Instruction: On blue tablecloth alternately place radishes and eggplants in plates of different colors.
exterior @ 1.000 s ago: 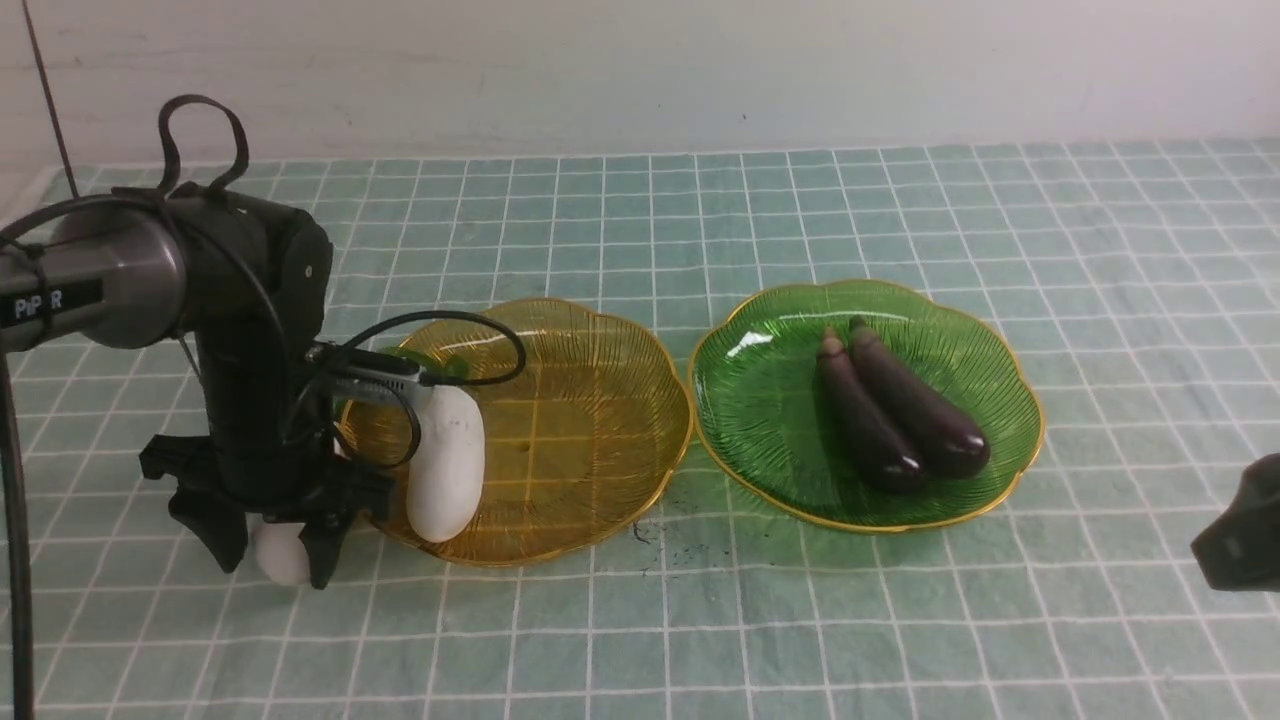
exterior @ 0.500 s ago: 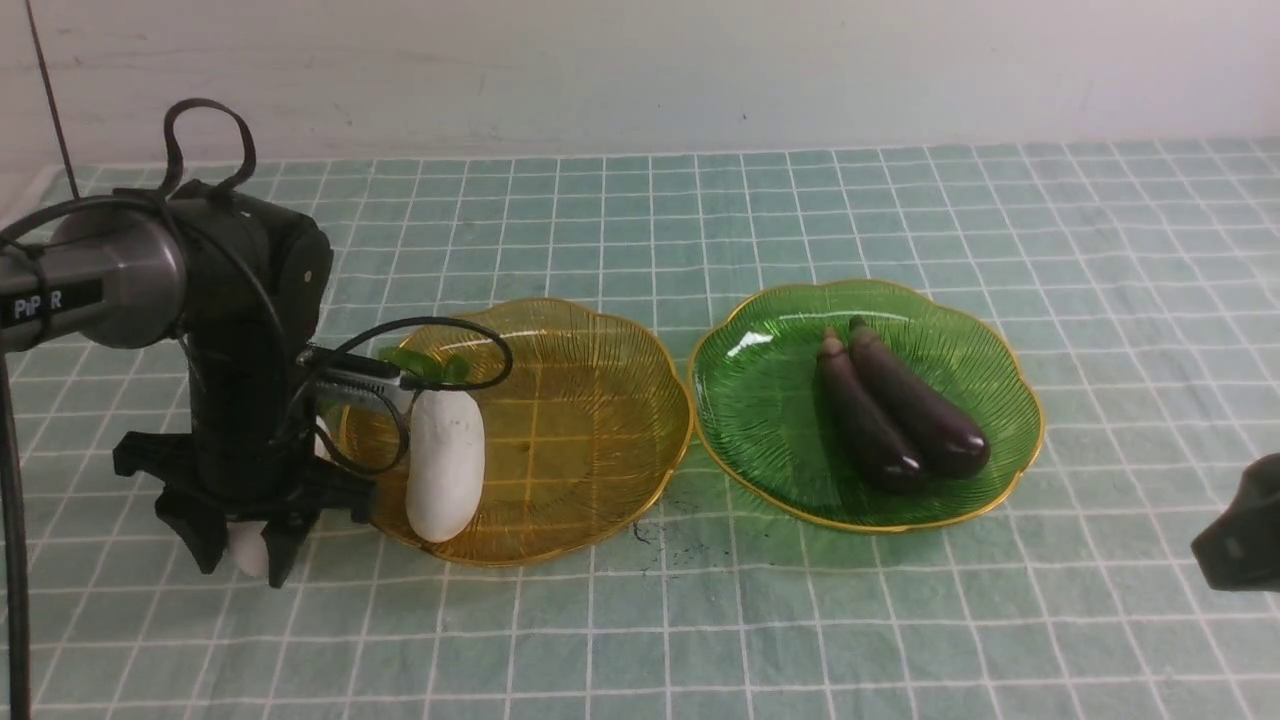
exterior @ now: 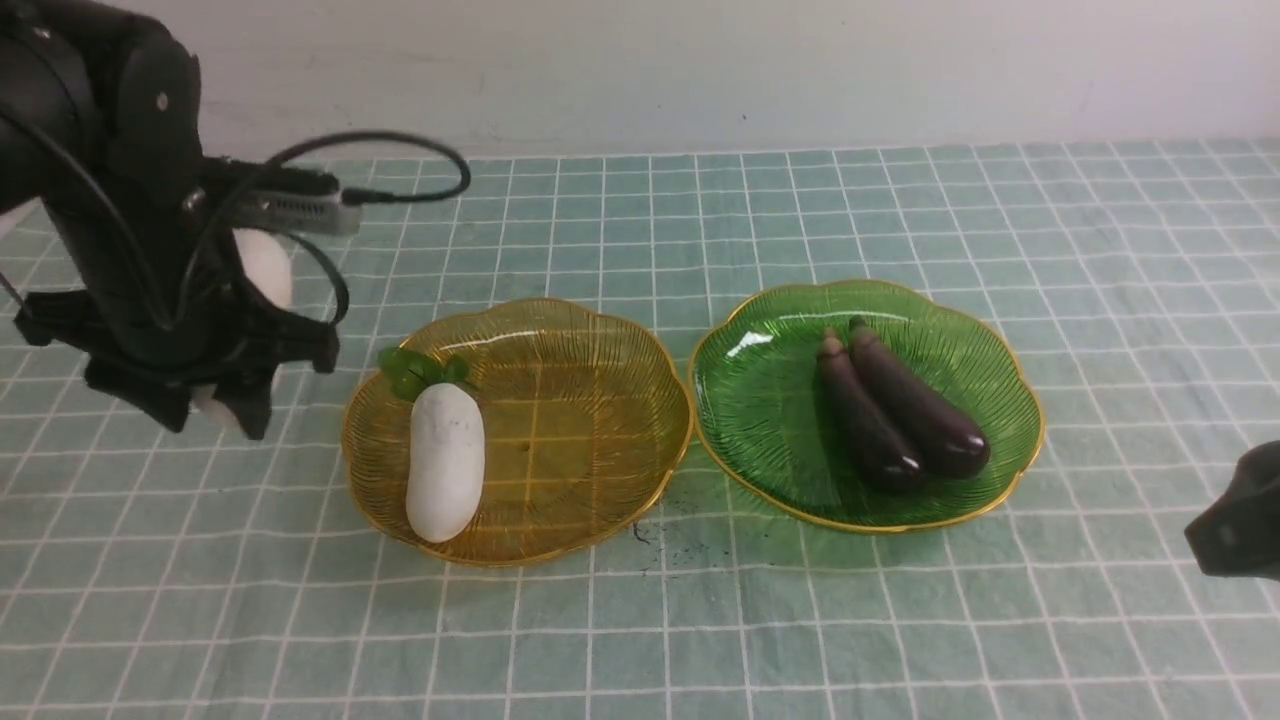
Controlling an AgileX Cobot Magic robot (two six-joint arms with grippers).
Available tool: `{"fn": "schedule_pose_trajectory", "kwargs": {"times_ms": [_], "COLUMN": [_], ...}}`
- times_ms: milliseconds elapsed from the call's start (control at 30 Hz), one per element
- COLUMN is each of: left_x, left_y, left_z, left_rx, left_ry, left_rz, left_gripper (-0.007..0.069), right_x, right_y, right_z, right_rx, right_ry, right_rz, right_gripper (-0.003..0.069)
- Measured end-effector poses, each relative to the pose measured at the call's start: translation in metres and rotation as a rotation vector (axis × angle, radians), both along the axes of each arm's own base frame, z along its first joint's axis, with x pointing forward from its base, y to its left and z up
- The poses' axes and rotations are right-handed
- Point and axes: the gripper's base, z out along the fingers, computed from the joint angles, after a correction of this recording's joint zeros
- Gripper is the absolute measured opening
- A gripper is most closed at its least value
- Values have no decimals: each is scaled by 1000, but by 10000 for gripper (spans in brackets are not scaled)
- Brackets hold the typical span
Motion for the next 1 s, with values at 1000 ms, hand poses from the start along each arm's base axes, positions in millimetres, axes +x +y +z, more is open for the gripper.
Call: {"fn": "schedule_pose_trajectory", "kwargs": {"times_ms": [1000], "left_x": [34], "left_y": [-103], "left_z": [-70], "left_rx": [-329], "left_ry": [51], "left_rz": [-216], "left_gripper": [474], "right_x": [-32], "right_y": [-3], "right_z": [21], "right_rx": [13], "right_ry": [-84], "right_rz": [79], "right_gripper": [153]}}
